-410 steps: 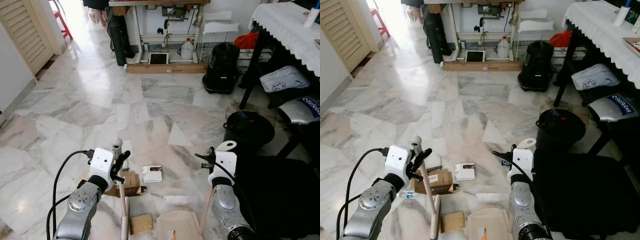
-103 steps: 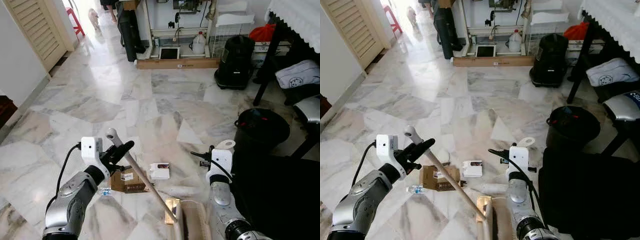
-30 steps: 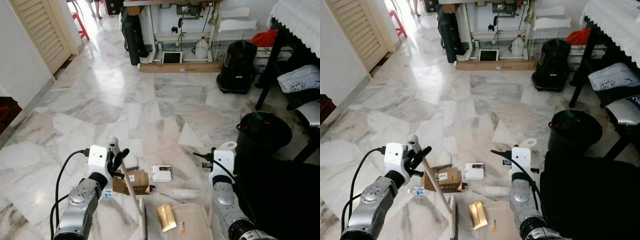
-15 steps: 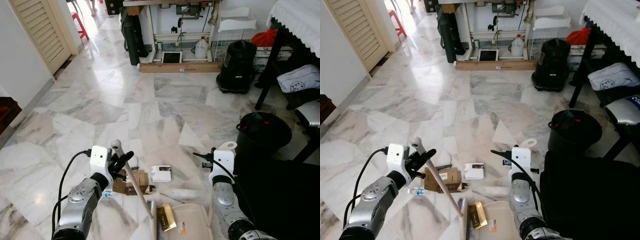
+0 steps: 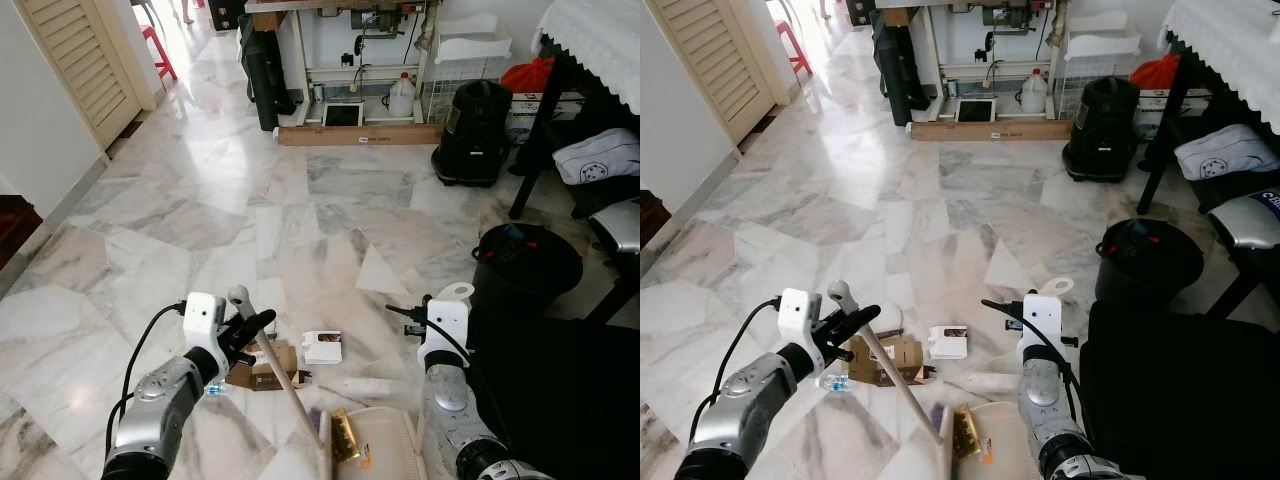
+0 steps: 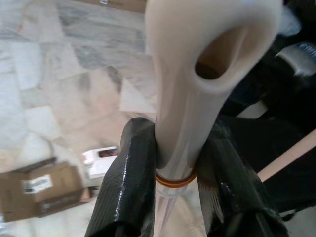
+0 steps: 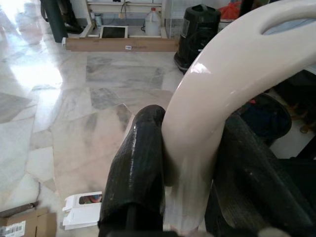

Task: Sweep floor

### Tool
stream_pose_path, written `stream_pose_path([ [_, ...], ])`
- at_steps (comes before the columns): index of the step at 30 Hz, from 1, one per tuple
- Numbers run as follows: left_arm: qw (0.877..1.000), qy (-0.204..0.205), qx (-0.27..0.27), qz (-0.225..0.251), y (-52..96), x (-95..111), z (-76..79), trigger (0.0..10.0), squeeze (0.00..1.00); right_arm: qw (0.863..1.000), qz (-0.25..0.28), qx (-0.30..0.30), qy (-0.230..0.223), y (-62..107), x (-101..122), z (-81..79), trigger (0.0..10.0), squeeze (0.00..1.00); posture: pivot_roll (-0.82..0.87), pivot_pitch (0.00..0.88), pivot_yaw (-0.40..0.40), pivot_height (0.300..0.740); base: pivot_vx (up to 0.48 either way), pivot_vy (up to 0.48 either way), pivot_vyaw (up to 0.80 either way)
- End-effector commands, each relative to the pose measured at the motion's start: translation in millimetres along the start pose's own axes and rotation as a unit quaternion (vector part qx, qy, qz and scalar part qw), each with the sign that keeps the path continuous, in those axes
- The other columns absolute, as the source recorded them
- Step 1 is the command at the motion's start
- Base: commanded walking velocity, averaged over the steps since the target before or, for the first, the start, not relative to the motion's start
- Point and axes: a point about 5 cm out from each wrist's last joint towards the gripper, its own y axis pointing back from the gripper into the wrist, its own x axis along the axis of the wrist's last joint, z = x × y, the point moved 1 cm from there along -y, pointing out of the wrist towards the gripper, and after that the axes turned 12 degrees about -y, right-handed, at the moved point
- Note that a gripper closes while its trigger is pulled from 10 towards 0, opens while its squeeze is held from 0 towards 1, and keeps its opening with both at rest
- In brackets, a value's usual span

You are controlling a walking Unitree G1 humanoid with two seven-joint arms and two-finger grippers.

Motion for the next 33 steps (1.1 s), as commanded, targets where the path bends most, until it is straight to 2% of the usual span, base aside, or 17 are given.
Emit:
stream_pose_path([
  [1, 0.999, 0.023, -0.031, 0.027, -2.7, 13, 5.3, 10.0, 0.0, 0.998, -0.056, -0.015, 0.012, 12.3, -24, 7.0, 10.0, 0.0, 0.13, 0.057, 0.101, 0.74, 0.0, 0.0, 0.0],
  [4, 0.998, 0.025, -0.052, 0.041, -3.5, 23, 9.5, 10.0, 0.0, 0.998, -0.055, -0.014, 0.011, 12.1, -23, 6.1, 10.0, 0.0, 0.14, 0.056, 0.101, 0.74, 0.0, 0.0, 0.0],
  [9, 0.996, 0.003, -0.072, 0.051, -2.6, 38, 13.7, 10.0, 0.0, 0.999, -0.052, -0.013, 0.011, 11.5, -22, 4.5, 10.0, 0.0, 0.14, 0.053, 0.101, 0.74, 0.0, 0.0, 0.0],
  [10, 0.996, -0.02, -0.05, 0.068, -1.7, 48, 10.5, 10.0, 0.0, 0.999, -0.05, -0.013, 0.01, 11.2, -21, 4.1, 10.0, 0.0, 0.14, 0.049, 0.102, 0.74, 0.0, 0.0, 0.0],
  [11, 0.996, -0.02, -0.05, 0.068, -1.7, 48, 10.5, 10.0, 0.0, 0.999, -0.05, -0.013, 0.01, 11.2, -21, 4.1, 10.0, 0.0, 0.14, 0.049, 0.102, 0.74, 0.0, 0.0, 0.0],
  [13, 0.993, -0.064, 0.001, 0.097, 0.9, 65, 4.5, 10.0, 0.0, 0.999, -0.047, -0.012, 0.008, 10.5, -20, 3.8, 10.0, 0.0, 0.14, 0.044, 0.1, 0.74, 0.0, 0.0, 0.0],
  [14, 0.993, -0.064, 0.001, 0.097, 0.9, 65, 4.5, 10.0, 0.0, 0.999, -0.047, -0.012, 0.008, 10.5, -20, 3.8, 10.0, 0.0, 0.14, 0.044, 0.1, 0.74, 0.0, 0.0, 0.0],
  [16, 0.987, -0.089, 0.025, 0.13, 4.8, 81, 7.7, 10.0, 0.0, 0.999, -0.039, -0.011, 0.003, 8.2, -16, 3.6, 10.0, 0.0, 0.13, 0.039, 0.098, 0.74, 0.0, 0.0, 0.0],
  [20, 0.982, -0.1, 0.044, 0.151, 7.9, 91, 9.5, 10.0, 0.0, 0.999, -0.027, -0.016, -0.013, 3.8, -10, 5.1, 10.0, 0.0, 0.13, 0.037, 0.098, 0.74, 0.0, 0.0, 0.0],
  [22, 0.978, -0.115, 0.058, 0.164, 8.9, 98, 12.2, 10.0, 0.0, 1.0, -0.011, -0.019, -0.022, 0.0, -3, 7.2, 10.0, 0.0, 0.13, 0.027, 0.09, 0.74, 0.0, 0.0, 0.0],
  [23, 0.974, -0.139, 0.058, 0.171, 9.0, 102, 17.5, 10.0, 0.0, 1.0, 0.003, -0.02, -0.023, -2.5, 3, 8.8, 10.0, 0.0, 0.13, 0.023, 0.089, 0.74, 0.0, 0.0, 0.0],
  [29, 0.966, -0.165, 0.07, 0.187, 7.2, 105, 27.3, 10.0, 0.0, 0.999, 0.036, -0.02, -0.028, -5.9, 15, 13.5, 10.0, 0.0, 0.12, 0.003, 0.079, 0.74, 0.0, 0.0, 0.0],
  [32, 0.962, -0.189, 0.08, 0.181, 5.5, 99, 30.8, 10.0, 0.0, 0.997, 0.059, -0.021, -0.036, -4.5, 20, 17.6, 10.0, 0.0, 0.11, 0.0, 0.074, 0.74, 0.0, 0.0, 0.0],
  [33, 0.961, -0.198, 0.089, 0.169, 5.1, 90, 30.8, 10.0, 0.0, 0.996, 0.079, -0.02, -0.045, -3.9, 26, 18.3, 10.0, 0.0, 0.1, 0.0, 0.069, 0.74, 0.0, 0.0, 0.0],
])
